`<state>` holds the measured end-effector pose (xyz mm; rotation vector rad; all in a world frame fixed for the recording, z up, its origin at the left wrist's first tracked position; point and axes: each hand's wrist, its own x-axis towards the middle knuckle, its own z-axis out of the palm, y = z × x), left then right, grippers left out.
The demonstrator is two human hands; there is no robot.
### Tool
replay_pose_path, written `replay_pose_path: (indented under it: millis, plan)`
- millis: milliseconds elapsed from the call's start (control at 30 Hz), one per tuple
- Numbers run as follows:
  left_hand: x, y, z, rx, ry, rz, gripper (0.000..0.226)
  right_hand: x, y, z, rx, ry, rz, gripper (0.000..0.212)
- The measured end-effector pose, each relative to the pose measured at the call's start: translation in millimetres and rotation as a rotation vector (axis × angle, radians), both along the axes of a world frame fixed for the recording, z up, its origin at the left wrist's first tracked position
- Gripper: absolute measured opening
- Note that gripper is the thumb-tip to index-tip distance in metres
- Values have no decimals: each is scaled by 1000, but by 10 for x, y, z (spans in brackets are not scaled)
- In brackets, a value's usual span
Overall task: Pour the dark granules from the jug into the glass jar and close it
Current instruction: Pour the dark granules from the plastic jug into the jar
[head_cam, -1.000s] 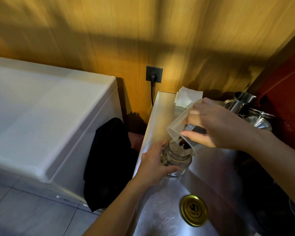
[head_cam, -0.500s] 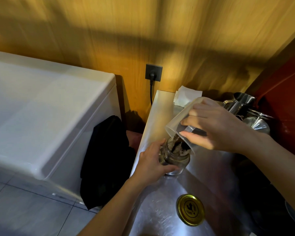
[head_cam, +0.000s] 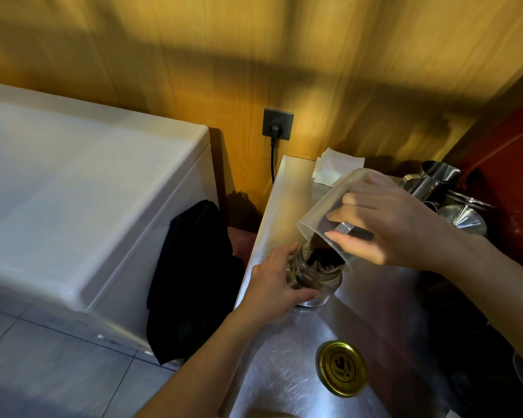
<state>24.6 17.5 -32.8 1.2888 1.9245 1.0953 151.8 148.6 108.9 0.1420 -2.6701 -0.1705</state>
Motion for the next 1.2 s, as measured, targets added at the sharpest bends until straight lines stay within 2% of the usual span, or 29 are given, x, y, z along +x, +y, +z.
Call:
replay_pose_path:
  millis: [1200]
  plan:
    - [3,11,-12,-19,-33,13,81,32,25,-68,50,55,57,29]
